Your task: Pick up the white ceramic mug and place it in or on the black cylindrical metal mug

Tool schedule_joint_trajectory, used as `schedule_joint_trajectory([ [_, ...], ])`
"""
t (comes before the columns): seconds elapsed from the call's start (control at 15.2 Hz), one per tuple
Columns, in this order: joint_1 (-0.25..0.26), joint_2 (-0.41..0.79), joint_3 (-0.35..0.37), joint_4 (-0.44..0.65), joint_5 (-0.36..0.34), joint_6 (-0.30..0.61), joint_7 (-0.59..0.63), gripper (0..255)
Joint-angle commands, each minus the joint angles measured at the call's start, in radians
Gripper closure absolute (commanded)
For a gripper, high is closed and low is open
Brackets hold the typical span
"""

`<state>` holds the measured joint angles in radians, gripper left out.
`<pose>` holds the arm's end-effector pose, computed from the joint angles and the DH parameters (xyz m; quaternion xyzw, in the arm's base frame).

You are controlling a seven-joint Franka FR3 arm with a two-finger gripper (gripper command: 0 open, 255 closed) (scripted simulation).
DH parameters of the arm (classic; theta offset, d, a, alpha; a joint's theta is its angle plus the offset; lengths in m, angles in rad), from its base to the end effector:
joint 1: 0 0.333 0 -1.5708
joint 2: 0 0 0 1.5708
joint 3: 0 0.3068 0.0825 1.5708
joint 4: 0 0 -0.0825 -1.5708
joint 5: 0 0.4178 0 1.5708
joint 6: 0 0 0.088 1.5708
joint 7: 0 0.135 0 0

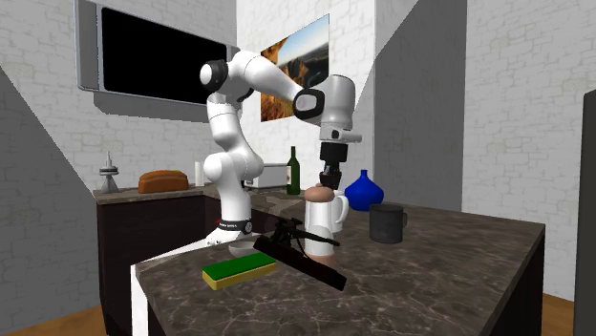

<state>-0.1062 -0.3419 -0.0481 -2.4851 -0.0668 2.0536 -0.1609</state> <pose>0.4405 -0.0728 0.3503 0.9985 0.0219 -0.0475 0.0136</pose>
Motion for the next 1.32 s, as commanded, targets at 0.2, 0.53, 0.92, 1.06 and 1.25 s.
schedule_joint_trajectory([
  [0.2,0.000,-0.029,0.001,0.045,0.001,-0.074,-0.003,255],
  [0.53,0.001,-0.051,0.002,0.095,0.003,-0.146,-0.006,255],
  [0.92,0.001,-0.068,0.004,0.162,0.005,-0.230,-0.009,255],
  [1.06,0.001,-0.072,0.005,0.185,0.005,-0.258,-0.010,255],
  [1.25,0.002,-0.076,0.006,0.222,0.006,-0.299,-0.012,255],
])
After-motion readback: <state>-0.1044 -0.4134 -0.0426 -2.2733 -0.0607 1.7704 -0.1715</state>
